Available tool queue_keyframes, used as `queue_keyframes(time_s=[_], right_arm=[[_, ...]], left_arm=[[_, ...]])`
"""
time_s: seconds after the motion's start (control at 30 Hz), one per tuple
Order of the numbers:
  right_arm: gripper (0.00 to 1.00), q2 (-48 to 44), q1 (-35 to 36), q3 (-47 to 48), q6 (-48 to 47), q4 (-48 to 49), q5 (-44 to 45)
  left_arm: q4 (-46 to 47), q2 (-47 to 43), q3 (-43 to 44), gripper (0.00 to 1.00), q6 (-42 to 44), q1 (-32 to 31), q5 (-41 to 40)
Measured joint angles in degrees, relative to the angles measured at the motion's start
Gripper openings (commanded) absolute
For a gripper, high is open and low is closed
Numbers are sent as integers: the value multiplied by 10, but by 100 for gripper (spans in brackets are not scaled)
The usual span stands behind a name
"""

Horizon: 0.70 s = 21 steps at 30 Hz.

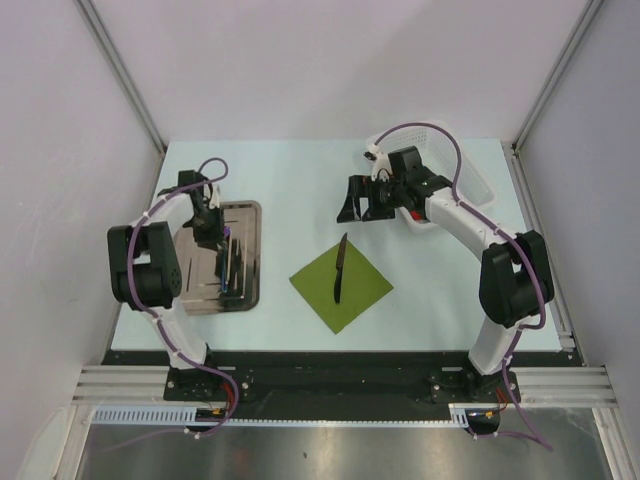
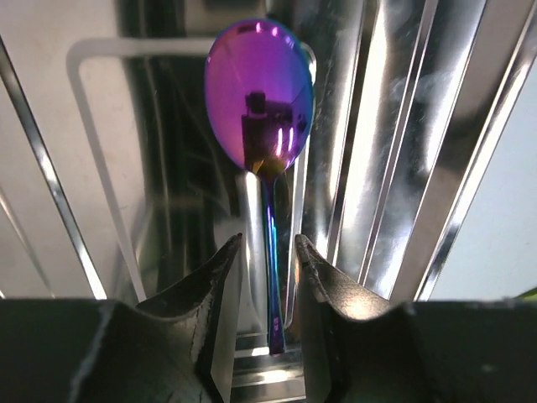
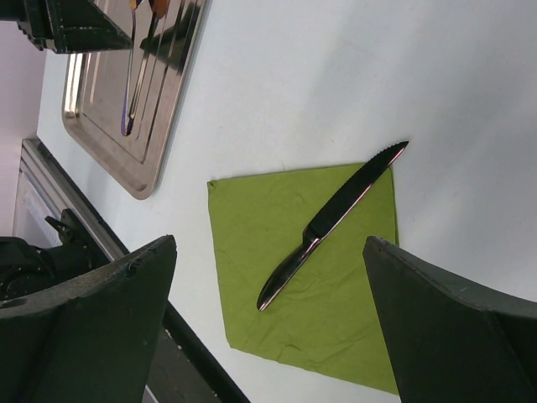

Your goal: Place the utensils on the paper napkin and roll it up

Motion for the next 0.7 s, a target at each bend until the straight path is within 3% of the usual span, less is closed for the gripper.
queue_keyframes(time_s=[0.23,0.37,0.47,0.57,0.7], right_arm=[[100,0,-12,0,2,-9,-14],[100,0,-17,0,4,-17,-15],[98,0,-23,0,5,-17,-26],[96,0,-26,3,10,-14,-42],[97,0,-31,18,31,12,-85]], left_arm=[[36,25,0,22,-10,-11,-14],[43,33,8,0,-16,-11,-24],[45,32,8,0,-20,-11,-16],[55,15,-2,0,-21,-10,36],[71,-59,-10,0,-48,-10,177]])
